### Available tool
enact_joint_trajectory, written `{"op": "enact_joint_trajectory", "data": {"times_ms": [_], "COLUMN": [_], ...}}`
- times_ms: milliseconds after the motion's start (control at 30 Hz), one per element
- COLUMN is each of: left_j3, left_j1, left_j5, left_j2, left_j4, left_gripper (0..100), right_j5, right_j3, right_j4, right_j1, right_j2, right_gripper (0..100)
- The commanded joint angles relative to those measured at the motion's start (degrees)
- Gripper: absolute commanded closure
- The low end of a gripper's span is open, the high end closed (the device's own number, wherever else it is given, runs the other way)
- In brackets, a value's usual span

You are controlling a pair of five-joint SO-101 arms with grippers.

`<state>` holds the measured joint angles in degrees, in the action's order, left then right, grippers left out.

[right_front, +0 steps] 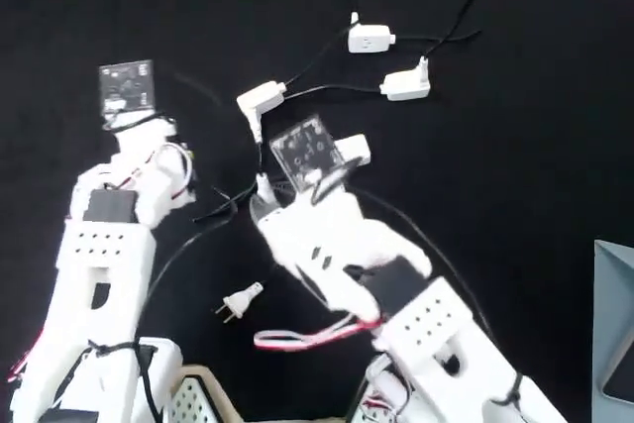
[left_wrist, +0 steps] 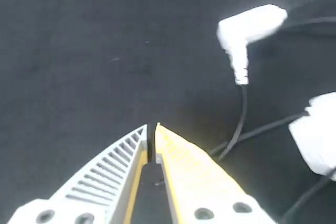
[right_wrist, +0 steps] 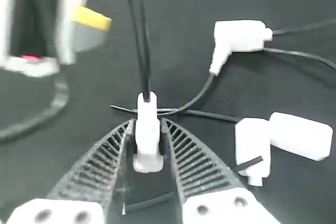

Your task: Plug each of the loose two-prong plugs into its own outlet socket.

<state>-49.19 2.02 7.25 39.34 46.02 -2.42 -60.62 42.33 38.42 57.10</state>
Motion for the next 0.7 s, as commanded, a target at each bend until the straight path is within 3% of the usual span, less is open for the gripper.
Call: {"op": "enact_joint_trajectory", "data": {"times_ms": [0,133,300,667], "left_j3": [0.8,0.5,-1.9,-12.9], "left_j1": [-5.8,-10.9,-15.8,-19.1], "left_j5": [-0.4,-7.8,-11.0,-15.3], "left_j2": [1.8,1.8,3.4,25.8], "left_j4": [-1.5,-1.1,-1.1,-1.5], "left_gripper": [96,96,96,96], "right_j5": [-0.6,-0.5,-0.5,-0.4], "right_j3": [-2.3,-4.1,-5.8,-7.7], "right_j4": [-0.2,-0.1,-0.1,0.0], "right_j1": [3.2,3.8,3.9,4.4], "right_j2": [5.3,6.3,6.3,6.6], "right_gripper": [98.7,98.7,98.7,98.6]}}
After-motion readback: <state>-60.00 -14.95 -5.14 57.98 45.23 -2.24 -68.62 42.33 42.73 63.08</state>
